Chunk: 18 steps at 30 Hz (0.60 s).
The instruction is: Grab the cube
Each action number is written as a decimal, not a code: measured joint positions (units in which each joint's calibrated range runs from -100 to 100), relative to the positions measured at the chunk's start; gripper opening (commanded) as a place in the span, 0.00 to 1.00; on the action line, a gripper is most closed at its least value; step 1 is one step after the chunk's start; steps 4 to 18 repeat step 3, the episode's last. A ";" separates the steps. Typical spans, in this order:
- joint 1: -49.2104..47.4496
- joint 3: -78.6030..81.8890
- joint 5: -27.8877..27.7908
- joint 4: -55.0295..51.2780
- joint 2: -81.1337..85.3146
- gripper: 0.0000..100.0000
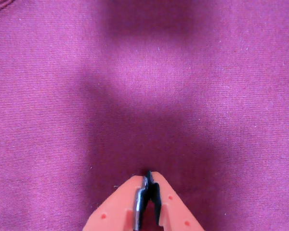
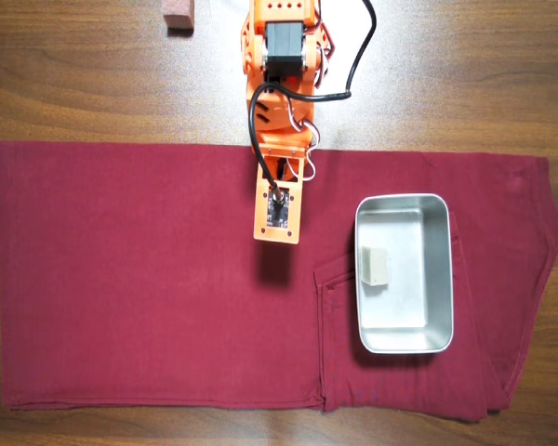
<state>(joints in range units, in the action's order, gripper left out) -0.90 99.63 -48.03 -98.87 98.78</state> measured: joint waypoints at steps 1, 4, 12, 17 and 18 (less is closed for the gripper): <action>0.00 0.00 0.00 0.00 0.00 0.00; 0.00 0.00 0.00 0.00 0.00 0.00; 0.00 0.00 0.00 0.00 0.00 0.00; 0.00 0.00 0.00 0.00 0.00 0.00; 0.00 0.00 0.00 0.00 0.00 0.00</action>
